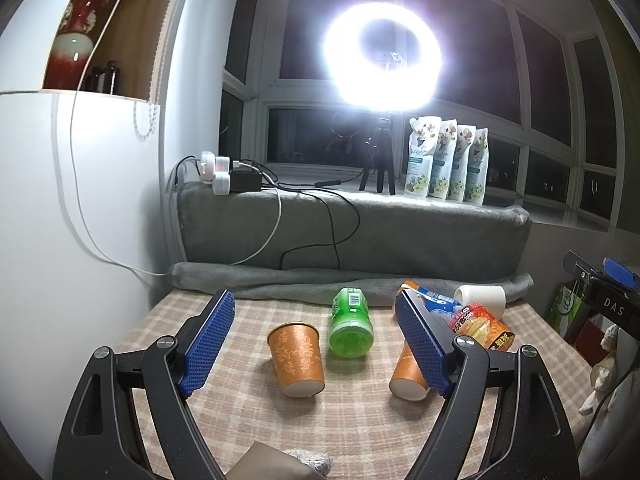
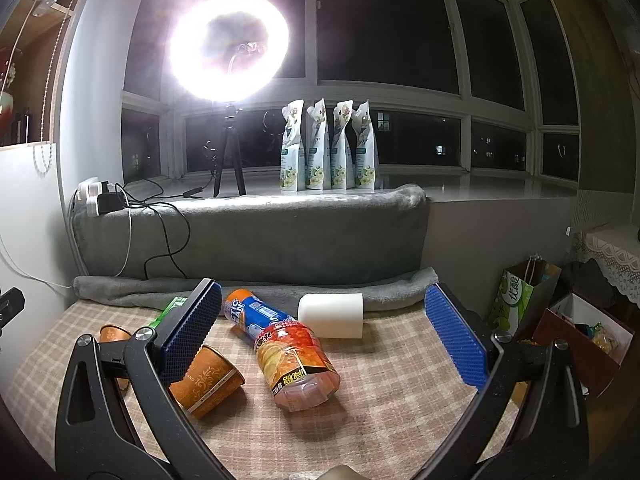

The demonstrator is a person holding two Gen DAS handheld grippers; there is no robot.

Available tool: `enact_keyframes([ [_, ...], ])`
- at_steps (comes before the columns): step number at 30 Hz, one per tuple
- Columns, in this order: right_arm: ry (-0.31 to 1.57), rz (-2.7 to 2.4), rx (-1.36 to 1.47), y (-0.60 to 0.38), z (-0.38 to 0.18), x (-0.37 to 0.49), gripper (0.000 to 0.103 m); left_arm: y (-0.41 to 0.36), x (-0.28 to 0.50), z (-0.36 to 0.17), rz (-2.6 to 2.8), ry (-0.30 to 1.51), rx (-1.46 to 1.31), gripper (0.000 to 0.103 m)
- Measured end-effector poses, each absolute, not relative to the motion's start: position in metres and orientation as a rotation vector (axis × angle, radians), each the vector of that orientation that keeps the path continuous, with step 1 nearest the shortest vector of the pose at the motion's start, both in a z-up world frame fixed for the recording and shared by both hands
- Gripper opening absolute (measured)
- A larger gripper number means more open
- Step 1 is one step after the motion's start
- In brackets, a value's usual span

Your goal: Flip cup upright

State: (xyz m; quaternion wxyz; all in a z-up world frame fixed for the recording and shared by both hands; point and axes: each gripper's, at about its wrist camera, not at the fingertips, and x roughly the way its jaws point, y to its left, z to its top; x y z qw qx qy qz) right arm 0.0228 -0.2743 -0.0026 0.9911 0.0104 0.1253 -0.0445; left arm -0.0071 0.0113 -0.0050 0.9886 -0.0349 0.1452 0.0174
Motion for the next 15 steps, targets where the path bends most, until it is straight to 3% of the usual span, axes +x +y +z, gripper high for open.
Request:
enact_keyframes([
  [15,0.251,-0.091,0.020,-0.2744,-0.0042,0.0233,0.103,0.0126,-0.0070,-0.0049,0.036,0.296,-0.070,0.083],
])
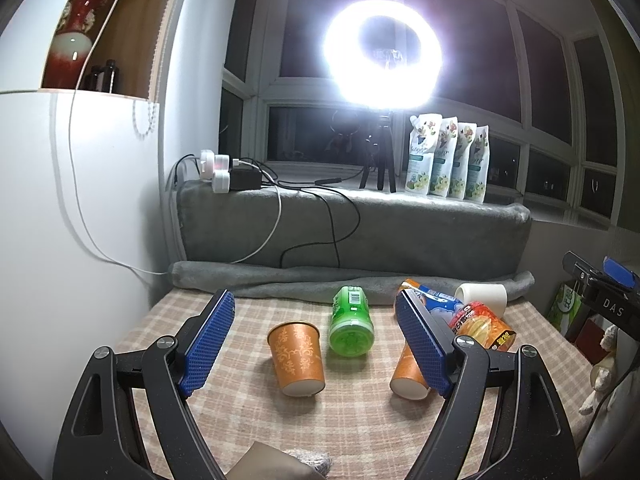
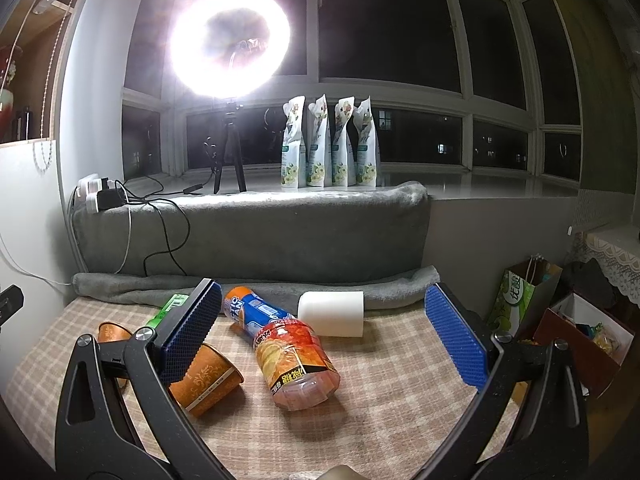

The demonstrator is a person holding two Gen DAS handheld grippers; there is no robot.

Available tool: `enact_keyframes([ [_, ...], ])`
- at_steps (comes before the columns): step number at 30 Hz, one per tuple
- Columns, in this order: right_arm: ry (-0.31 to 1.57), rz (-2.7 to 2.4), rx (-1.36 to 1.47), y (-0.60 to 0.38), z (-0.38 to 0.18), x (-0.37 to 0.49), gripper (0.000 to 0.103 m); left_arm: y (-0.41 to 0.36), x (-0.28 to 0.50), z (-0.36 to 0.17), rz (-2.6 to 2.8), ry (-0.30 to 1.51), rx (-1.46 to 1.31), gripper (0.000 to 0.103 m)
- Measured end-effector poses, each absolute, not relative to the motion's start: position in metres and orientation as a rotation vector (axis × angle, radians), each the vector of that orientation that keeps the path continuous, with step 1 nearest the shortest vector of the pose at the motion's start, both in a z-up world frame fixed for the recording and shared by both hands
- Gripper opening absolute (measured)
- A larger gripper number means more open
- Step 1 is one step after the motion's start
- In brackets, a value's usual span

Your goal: Flip cup upright

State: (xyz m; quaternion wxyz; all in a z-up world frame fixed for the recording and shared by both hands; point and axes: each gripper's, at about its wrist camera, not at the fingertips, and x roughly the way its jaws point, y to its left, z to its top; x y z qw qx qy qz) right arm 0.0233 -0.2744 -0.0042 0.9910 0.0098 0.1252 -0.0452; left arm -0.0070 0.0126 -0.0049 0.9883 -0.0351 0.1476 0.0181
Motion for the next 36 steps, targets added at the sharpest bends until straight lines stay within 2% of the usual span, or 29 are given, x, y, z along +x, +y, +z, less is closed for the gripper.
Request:
enact_keyframes([
  [11,0.371,-0.026,0.033,-0.291,-0.018,0.051,0.103,0.017,0.002,-0.016,0.028,0.363,-0.074,0.083],
  [28,0.806,0.238,0.171,-0.329,-0.070,0.156,0.103,0.026,0.009,-0.045,-0.031,0.520,-0.145,0.083],
  [36,0.903,0.245,0.255,-0.349,-0.082,0.194,0.103,0.027,0.011,-0.050,-0.029,0.538,-0.149,0.083],
])
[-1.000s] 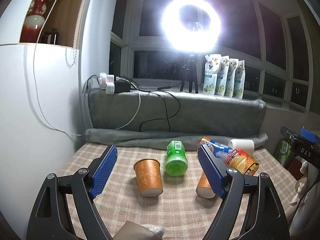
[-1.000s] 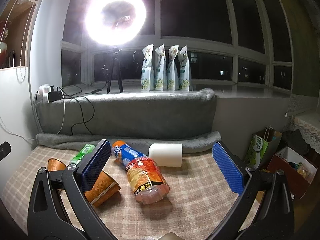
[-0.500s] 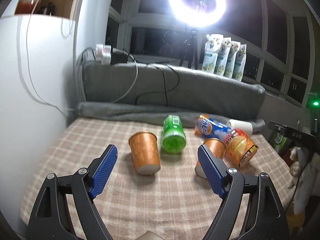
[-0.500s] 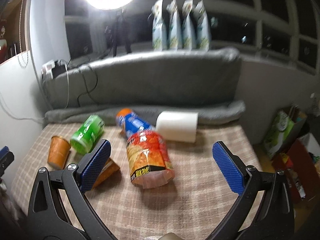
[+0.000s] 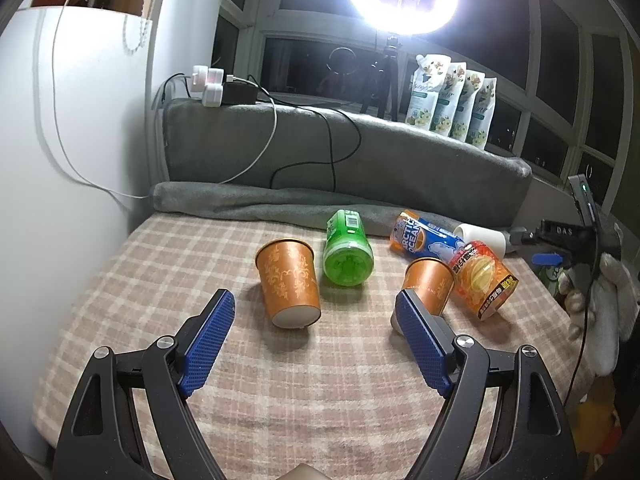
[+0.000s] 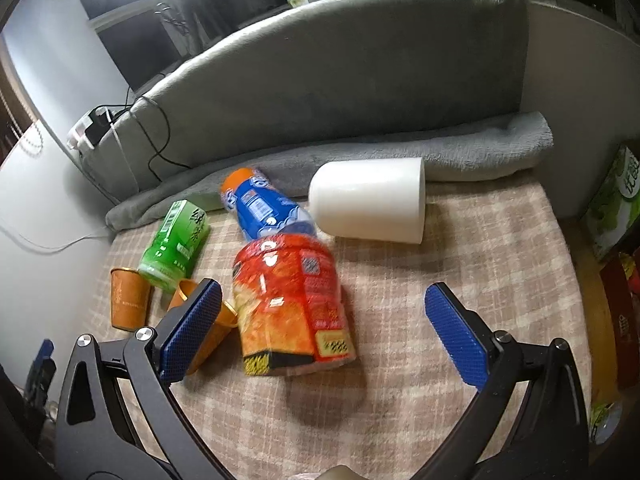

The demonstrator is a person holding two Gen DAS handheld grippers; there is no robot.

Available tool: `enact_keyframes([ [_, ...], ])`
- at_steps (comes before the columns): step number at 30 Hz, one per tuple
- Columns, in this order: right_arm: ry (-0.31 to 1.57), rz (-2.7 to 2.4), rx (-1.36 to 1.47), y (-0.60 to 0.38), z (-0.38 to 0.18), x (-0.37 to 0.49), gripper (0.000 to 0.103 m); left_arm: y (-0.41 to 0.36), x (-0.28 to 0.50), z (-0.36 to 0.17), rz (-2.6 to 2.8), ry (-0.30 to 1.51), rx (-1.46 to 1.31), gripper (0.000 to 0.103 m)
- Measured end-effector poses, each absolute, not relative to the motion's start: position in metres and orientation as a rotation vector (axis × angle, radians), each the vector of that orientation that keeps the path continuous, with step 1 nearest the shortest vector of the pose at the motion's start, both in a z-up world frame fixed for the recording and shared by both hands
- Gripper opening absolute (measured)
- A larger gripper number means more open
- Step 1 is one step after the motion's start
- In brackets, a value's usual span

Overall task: Flip cup upright
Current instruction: 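Move the right tool toward the white paper cup lying on its side, then close the right gripper around the white cup's body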

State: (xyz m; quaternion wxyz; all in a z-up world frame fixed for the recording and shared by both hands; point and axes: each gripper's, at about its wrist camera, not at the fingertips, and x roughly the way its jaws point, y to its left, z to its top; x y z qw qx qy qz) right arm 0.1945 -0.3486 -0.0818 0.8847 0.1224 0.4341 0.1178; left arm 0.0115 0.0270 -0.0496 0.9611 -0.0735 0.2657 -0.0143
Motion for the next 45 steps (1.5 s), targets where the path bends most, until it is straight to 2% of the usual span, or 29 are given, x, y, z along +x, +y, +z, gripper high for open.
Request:
enact_keyframes([
  [4,0.912,0.207,0.303,-0.360,-0.081,0.213,0.103,0.028,0.014,-0.051,-0.025,0.542,-0.147,0.083],
  [7,0.886,0.167,0.237,-0.360,-0.076,0.228,0.103,0.028,0.014,-0.052,-0.024,0.543,-0.147,0.083],
  [11,0.891,0.185,0.007,-0.347,-0.072,0.250,0.103,0.029,0.015,-0.052,-0.017,0.541,-0.138,0.083],
  [13,0.896,0.223,-0.113,-0.342,-0.071,0.257,0.095,0.030,0.016,-0.053,-0.008,0.539,-0.135,0.083],
  [16,0.947,0.294,-0.260,-0.333,-0.075,0.272,0.090,0.033,0.020,-0.055,0.011,0.546,-0.136,0.083],
  [31,1.105,0.605,-0.891,-0.279,-0.130,0.313,0.089,0.026,0.063,-0.063,0.100,0.609,-0.096,0.083],
  [39,1.083,0.637,-1.017,-0.277,-0.141,0.325,0.084,0.023,0.084,-0.069,0.125,0.640,-0.085,0.083],
  [45,1.057,0.636,-0.998,-0.282,-0.131,0.324,0.083,0.012,0.087,-0.069,0.110,0.645,-0.070,0.082],
])
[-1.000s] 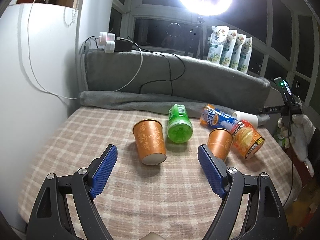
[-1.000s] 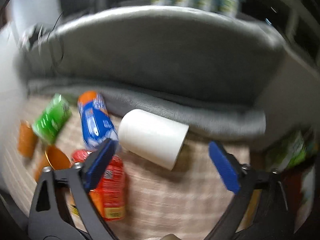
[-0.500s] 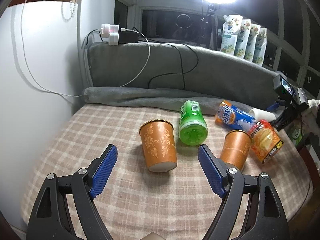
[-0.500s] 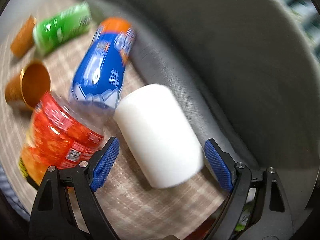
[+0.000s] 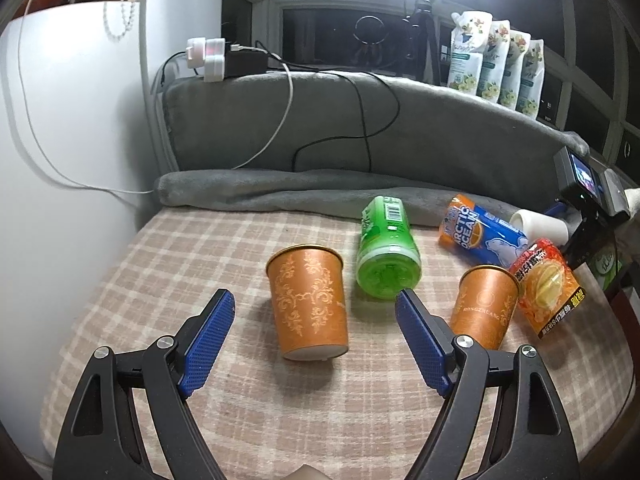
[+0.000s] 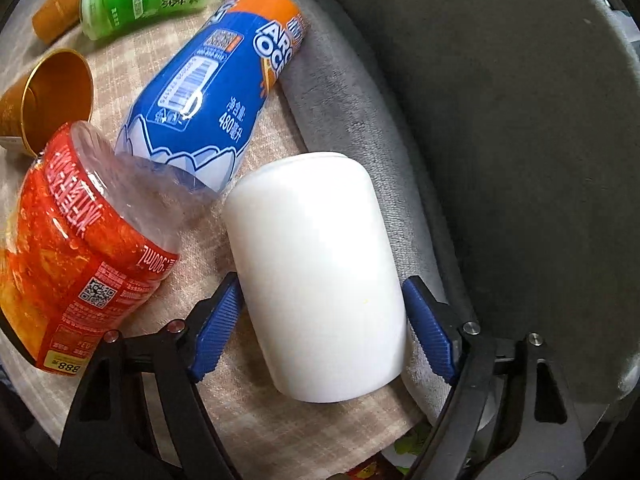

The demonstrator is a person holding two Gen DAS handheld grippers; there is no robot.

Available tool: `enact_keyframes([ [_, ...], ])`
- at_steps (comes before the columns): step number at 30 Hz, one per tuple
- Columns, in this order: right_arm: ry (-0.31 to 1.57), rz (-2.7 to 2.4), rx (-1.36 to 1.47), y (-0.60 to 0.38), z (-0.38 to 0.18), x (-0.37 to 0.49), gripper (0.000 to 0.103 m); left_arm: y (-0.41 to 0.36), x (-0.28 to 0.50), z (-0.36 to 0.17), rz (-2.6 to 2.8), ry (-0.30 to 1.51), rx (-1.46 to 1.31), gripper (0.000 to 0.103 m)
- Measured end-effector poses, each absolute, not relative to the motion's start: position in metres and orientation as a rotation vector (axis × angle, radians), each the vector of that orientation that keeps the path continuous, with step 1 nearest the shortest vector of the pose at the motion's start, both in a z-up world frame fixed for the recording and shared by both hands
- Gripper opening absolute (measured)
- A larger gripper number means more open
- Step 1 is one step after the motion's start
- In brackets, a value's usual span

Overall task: Flip cup upright
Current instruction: 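Close the right gripper around the white cup's body, then lift the white cup with the right gripper and rotate it upright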

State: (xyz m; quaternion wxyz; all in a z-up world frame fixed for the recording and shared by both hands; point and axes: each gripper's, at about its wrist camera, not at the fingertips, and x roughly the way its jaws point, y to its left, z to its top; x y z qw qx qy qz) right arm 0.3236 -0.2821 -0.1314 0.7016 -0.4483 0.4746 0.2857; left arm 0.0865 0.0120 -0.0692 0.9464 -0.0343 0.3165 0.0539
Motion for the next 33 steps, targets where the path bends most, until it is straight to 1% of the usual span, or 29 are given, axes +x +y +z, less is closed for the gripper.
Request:
enact_keyframes([
  [7,1.011,0.623,-0.950,-0.285,-0.104,0.312,0.080,0.009,0.082,-0.064,0.098,0.633,-0.073,0.082],
  [12,1.027,0.597,-0.949,-0.294,-0.111,0.297,0.080,0.007,0.074,-0.060,0.091,0.617,-0.069,0.082],
  [17,1.008,0.577,-0.935,-0.298,-0.106,0.283,0.078,0.011,0.073,-0.059,0.096,0.614,-0.085,0.082],
  [21,0.999,0.545,-0.915,-0.303,-0.090,0.273,0.078,0.007,0.071,-0.060,0.075,0.612,-0.082,0.082],
  [24,0.998,0.524,-0.922,-0.310,-0.068,0.266,0.078,0.004,0.068,-0.059,0.058,0.604,-0.081,0.082],
  [28,0.990,0.507,-0.945,-0.302,-0.064,0.240,0.078,0.005,0.063,-0.057,0.043,0.595,-0.094,0.082],
  [33,0.959,0.498,-0.929,-0.292,-0.037,0.209,0.078,0.004,0.049,-0.051,0.017,0.571,-0.103,0.082],
])
